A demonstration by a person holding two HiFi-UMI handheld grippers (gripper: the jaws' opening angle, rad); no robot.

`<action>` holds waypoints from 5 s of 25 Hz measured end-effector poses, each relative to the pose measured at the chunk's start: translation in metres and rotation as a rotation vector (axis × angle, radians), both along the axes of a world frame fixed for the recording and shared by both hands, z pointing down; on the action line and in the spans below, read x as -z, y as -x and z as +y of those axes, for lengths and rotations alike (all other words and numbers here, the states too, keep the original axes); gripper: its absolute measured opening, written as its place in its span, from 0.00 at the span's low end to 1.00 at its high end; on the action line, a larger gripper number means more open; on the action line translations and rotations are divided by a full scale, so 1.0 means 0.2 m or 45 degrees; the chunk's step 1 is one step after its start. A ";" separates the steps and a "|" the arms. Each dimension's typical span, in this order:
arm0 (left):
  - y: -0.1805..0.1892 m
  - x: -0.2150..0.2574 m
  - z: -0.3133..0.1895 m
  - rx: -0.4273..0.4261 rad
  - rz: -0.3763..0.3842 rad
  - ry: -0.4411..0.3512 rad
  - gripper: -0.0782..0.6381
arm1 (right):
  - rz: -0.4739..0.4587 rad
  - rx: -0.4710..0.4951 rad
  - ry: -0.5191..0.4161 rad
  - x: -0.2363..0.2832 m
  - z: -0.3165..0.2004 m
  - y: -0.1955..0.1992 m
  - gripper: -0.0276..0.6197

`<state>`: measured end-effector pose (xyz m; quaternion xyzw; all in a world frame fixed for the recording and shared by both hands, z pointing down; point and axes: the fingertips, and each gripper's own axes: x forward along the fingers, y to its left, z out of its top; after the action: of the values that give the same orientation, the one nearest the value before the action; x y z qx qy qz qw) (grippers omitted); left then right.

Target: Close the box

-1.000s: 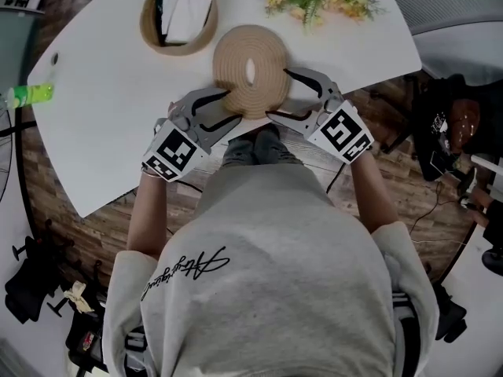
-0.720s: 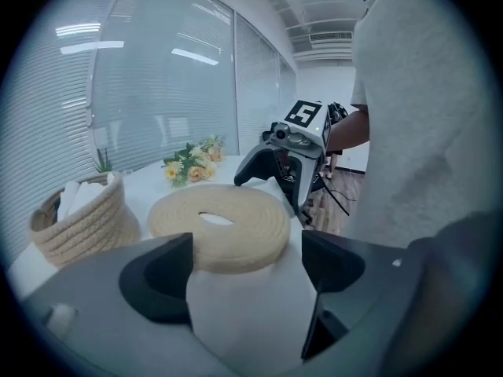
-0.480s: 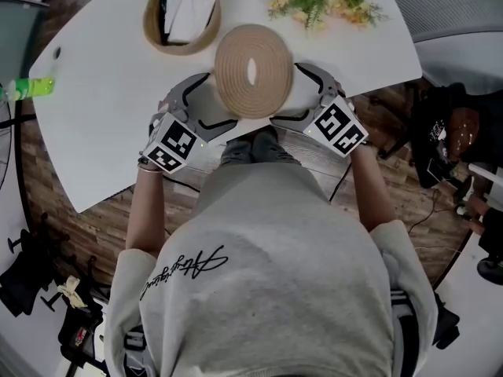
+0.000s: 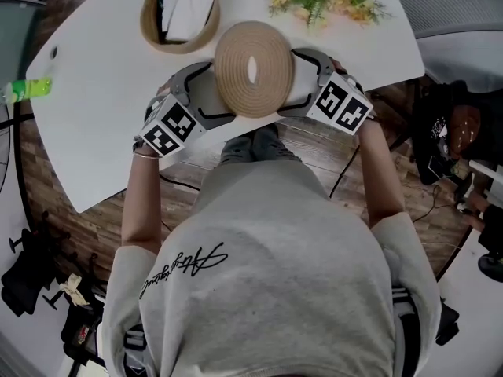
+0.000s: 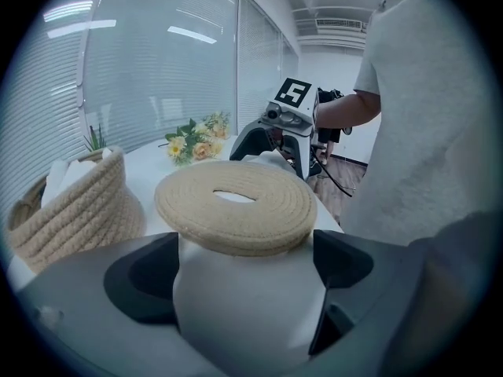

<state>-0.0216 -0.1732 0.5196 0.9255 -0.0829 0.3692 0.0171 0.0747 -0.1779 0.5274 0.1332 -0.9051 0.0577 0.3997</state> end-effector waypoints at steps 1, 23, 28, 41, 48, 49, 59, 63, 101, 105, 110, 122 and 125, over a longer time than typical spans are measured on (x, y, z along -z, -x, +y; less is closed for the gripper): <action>0.00 0.00 0.00 -0.013 0.001 0.017 0.83 | -0.006 0.011 0.008 0.00 0.00 0.00 0.96; -0.01 0.08 -0.04 -0.038 0.093 0.029 0.82 | -0.160 -0.022 -0.025 0.07 -0.02 0.02 0.96; -0.02 0.13 -0.03 -0.040 0.108 0.000 0.82 | -0.160 -0.025 -0.052 0.12 -0.02 0.02 0.96; -0.02 0.32 0.01 -0.035 0.159 -0.023 0.82 | -0.190 -0.014 -0.117 0.35 0.02 0.01 0.96; -0.01 0.41 0.00 -0.013 0.178 -0.058 0.82 | -0.208 0.013 -0.148 0.44 0.00 0.03 0.96; -0.01 0.43 -0.01 -0.010 0.181 -0.065 0.82 | -0.212 0.018 -0.154 0.46 -0.01 0.03 0.96; 0.02 0.51 -0.07 0.014 0.179 -0.120 0.82 | -0.218 0.047 -0.209 0.54 -0.08 0.05 0.96; 0.02 0.52 -0.08 0.017 0.182 -0.125 0.82 | -0.229 0.051 -0.212 0.55 -0.08 0.05 0.96; 0.27 0.60 -0.23 0.132 0.186 -0.181 0.82 | -0.277 0.174 -0.267 0.66 -0.27 0.32 0.96; 0.35 0.60 -0.31 0.086 0.188 -0.166 0.82 | -0.272 0.126 -0.273 0.67 -0.33 0.39 0.96; 0.42 0.59 -0.38 0.049 0.206 -0.137 0.82 | -0.280 0.088 -0.270 0.68 -0.39 0.46 0.96; 0.53 0.59 -0.50 0.001 0.218 -0.103 0.82 | -0.308 0.038 -0.246 0.66 -0.50 0.57 0.96; 0.54 0.58 -0.53 -0.009 0.209 -0.107 0.82 | -0.301 0.029 -0.251 0.66 -0.53 0.58 0.96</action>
<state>-0.1297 -0.2801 0.4029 0.9528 -0.0932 0.2885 -0.0162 -0.0412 -0.2832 0.3949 0.1540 -0.9485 -0.0206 0.2760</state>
